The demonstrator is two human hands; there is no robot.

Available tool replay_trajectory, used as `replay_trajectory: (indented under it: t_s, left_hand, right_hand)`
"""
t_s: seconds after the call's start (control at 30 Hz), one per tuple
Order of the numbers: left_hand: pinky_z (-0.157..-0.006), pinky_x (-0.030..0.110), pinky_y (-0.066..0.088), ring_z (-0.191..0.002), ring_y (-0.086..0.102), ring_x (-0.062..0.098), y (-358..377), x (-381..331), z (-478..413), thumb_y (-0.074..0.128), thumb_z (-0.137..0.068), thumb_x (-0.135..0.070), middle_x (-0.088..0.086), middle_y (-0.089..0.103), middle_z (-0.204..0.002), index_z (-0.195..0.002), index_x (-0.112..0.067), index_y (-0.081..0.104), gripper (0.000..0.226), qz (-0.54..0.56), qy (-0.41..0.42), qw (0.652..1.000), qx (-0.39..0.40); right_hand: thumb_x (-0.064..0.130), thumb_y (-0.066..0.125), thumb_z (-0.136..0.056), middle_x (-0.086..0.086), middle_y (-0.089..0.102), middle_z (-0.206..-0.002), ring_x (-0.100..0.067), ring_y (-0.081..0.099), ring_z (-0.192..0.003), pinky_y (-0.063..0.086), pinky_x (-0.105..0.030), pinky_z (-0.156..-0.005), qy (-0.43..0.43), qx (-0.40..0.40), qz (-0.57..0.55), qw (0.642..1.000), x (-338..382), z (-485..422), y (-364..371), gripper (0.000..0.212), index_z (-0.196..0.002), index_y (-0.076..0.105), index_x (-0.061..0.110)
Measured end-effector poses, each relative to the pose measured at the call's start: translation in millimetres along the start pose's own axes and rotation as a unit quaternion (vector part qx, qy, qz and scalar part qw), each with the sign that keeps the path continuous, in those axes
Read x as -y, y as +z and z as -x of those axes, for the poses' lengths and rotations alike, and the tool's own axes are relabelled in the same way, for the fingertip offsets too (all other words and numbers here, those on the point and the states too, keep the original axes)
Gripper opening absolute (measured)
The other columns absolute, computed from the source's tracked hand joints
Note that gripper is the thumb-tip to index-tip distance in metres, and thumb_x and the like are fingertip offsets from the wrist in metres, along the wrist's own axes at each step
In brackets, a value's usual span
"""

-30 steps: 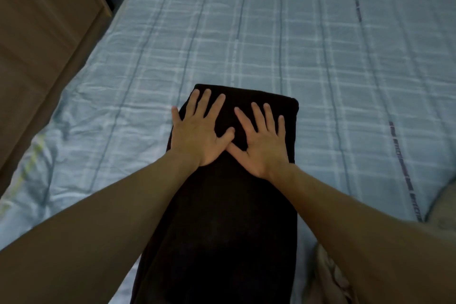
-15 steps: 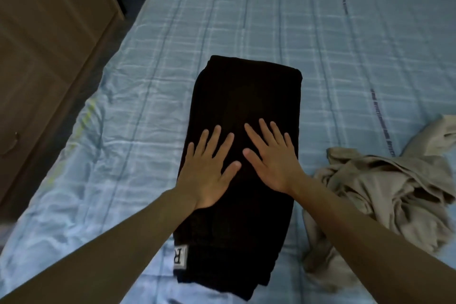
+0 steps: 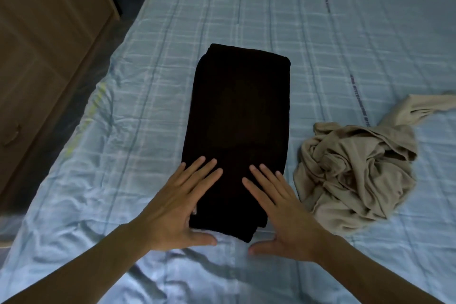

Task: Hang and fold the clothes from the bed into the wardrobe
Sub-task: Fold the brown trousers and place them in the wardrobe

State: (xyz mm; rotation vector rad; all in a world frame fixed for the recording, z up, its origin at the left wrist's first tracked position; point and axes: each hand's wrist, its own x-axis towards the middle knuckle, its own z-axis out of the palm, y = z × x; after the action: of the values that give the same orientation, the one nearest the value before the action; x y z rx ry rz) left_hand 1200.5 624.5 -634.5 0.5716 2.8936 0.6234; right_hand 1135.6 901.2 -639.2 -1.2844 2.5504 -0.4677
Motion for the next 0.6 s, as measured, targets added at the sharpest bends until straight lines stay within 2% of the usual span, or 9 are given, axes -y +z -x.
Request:
replay_trajectory:
  t_s: [0.03,0.13,0.2,0.3,0.33,0.43,0.47,0.53,0.6]
  left_hand:
    - [-0.123,0.046,0.009,-0.154,-0.001,0.020,2.4,3.6,5.2,0.070,-0.070,-0.075,-0.003,0.000,-0.168,-0.159,-0.026,0.001,0.123,-0.041,0.015,0.999,-0.001]
    - [-0.117,0.051,0.024,-0.152,0.018,0.032,7.8,14.5,14.2,0.091,-0.052,-0.051,0.014,0.014,-0.165,-0.159,-0.020,0.007,0.140,-0.157,0.034,0.987,-0.010]
    - [-0.115,0.055,0.027,-0.150,0.023,0.036,12.6,18.8,12.7,0.095,-0.046,-0.035,0.020,0.017,-0.163,-0.159,-0.019,0.010,0.142,-0.185,0.052,0.980,-0.044]
    - [-0.114,0.057,0.032,-0.147,0.031,0.034,22.8,19.6,-0.9,0.079,-0.059,-0.001,0.020,0.025,-0.161,-0.157,-0.021,0.021,0.116,-0.216,0.110,0.961,-0.137]
    - [-0.112,0.057,0.036,-0.144,0.037,0.034,25.6,18.8,-5.8,0.075,-0.062,0.004,0.019,0.031,-0.159,-0.155,-0.022,0.027,0.108,-0.225,0.120,0.955,-0.149]
    - [-0.106,0.055,0.043,-0.132,0.053,0.033,30.0,20.1,-10.7,0.076,-0.072,-0.001,0.015,0.049,-0.148,-0.147,-0.021,0.040,0.085,-0.247,0.130,0.948,-0.152]
    - [-0.105,0.054,0.044,-0.129,0.056,0.033,29.7,21.0,-10.2,0.070,-0.078,-0.002,0.015,0.053,-0.145,-0.144,-0.019,0.043,0.074,-0.248,0.134,0.947,-0.156]
    - [-0.102,0.053,0.047,-0.123,0.060,0.033,25.9,21.7,-9.6,0.044,-0.093,0.000,0.016,0.060,-0.137,-0.140,-0.015,0.046,0.049,-0.243,0.140,0.947,-0.158]
    - [-0.096,0.052,0.051,-0.116,0.065,0.033,17.7,18.1,-12.5,0.026,-0.100,0.000,0.018,0.065,-0.129,-0.133,-0.013,0.049,0.043,-0.225,0.141,0.950,-0.168]
  right_hand:
    - [0.075,0.064,-0.075,-0.002,-0.007,-0.166,-0.026,-0.007,-0.153,0.009,-0.054,-0.122,0.001,0.008,0.030,1.000,0.4,4.1,4.2,0.117,-0.158,-0.002,0.024]
    - [0.062,0.076,-0.069,-0.004,-0.006,-0.166,-0.026,-0.006,-0.153,0.011,-0.053,-0.122,0.016,0.008,0.093,0.996,-2.4,5.2,12.9,0.125,-0.158,-0.003,0.024]
    - [0.060,0.077,-0.067,-0.006,-0.003,-0.166,-0.027,-0.004,-0.153,0.009,-0.053,-0.122,0.017,0.003,0.105,0.994,-5.3,0.5,15.8,0.125,-0.158,-0.001,0.023]
    - [0.056,0.079,-0.067,-0.007,0.002,-0.166,-0.027,-0.001,-0.153,0.005,-0.051,-0.122,0.010,-0.014,0.109,0.994,-10.5,-7.9,20.1,0.124,-0.158,0.002,0.022]
    - [0.052,0.081,-0.066,-0.007,0.004,-0.166,-0.026,0.001,-0.153,0.005,-0.051,-0.122,0.015,-0.021,0.111,0.993,-12.2,-10.2,21.3,0.125,-0.158,0.003,0.022]
    - [0.040,0.086,-0.064,-0.006,0.010,-0.165,-0.024,0.006,-0.153,0.007,-0.050,-0.122,0.025,-0.042,0.124,0.991,-16.0,-15.1,24.6,0.126,-0.158,0.004,0.022]
    - [0.037,0.085,-0.066,-0.006,0.013,-0.165,-0.024,0.008,-0.153,0.009,-0.050,-0.122,0.020,-0.052,0.130,0.990,-16.8,-16.0,25.9,0.123,-0.158,0.005,0.022]
    - [0.028,0.080,-0.073,-0.007,0.021,-0.162,-0.024,0.016,-0.151,0.014,-0.050,-0.122,0.008,-0.083,0.136,0.987,-18.2,-18.3,27.4,0.111,-0.158,0.009,0.022]
    - [0.021,0.074,-0.079,-0.006,0.032,-0.158,-0.024,0.026,-0.148,0.021,-0.050,-0.120,0.005,-0.119,0.132,0.984,-19.2,-23.0,26.5,0.096,-0.157,0.016,0.021]
